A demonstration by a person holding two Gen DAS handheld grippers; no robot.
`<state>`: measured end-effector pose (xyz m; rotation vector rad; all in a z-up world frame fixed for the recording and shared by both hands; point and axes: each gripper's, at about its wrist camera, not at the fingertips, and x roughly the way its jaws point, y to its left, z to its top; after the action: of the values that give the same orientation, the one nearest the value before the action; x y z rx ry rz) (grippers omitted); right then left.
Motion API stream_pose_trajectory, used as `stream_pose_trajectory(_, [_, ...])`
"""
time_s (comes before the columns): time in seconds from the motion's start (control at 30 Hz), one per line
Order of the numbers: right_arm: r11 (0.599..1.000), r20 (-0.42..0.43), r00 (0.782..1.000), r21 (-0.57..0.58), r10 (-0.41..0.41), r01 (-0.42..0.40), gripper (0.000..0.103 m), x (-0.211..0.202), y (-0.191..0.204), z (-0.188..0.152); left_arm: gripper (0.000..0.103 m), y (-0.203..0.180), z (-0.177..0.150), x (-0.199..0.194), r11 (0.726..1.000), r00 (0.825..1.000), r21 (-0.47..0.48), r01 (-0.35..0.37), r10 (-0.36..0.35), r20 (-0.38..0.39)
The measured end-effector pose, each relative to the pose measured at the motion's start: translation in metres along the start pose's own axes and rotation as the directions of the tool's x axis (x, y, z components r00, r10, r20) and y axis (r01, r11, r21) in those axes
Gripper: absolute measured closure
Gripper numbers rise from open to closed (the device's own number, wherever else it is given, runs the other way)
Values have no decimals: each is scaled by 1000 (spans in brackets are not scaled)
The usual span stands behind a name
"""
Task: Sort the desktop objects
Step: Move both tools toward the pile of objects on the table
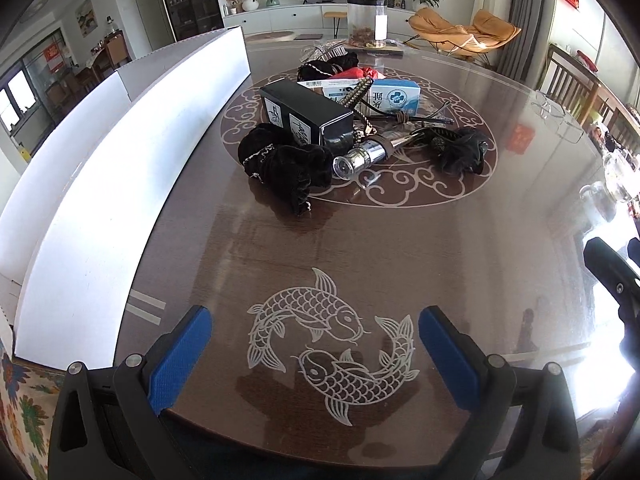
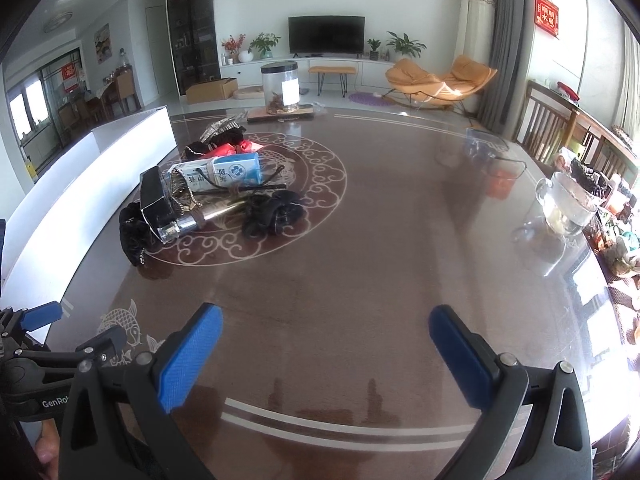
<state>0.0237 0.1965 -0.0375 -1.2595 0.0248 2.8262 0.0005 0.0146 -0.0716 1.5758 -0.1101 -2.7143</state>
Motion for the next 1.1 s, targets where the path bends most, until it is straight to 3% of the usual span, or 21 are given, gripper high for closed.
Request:
stream_pose_trajectory(0.33, [1000, -83, 996, 13, 15, -14, 0, 54, 7, 11, 0, 19, 15, 39, 999, 1000, -34, -16, 15, -11])
stream_pose_trajectory(0.77, [1000, -106, 994, -26, 5, -8, 0, 80, 17, 5, 0, 20, 15, 54, 999, 1000, -37, -8, 7, -31])
stream_pose_trajectory(0.93, [999, -121, 993, -37, -7, 3, 0, 91, 15, 2, 0, 26, 22, 61, 997, 998, -61, 36, -38, -44])
stream_pose_trajectory(1.1, [999, -135, 991, -41, -6, 0, 0, 102, 12, 2, 0, 24, 33, 68, 998, 997, -12, 66, -66, -28])
